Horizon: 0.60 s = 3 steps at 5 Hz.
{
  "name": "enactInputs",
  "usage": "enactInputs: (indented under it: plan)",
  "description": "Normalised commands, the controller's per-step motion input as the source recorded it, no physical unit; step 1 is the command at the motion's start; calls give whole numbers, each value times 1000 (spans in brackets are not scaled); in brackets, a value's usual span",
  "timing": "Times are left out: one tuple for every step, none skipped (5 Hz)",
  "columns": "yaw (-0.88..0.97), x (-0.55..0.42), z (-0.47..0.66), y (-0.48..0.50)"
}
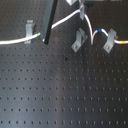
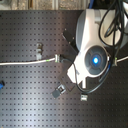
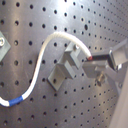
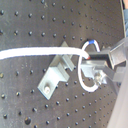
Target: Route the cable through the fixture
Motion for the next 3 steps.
enactInputs:
  plan:
    - [114,-272,220,-251]
    - [169,-375,238,-72]
    - [0,-174,167,17]
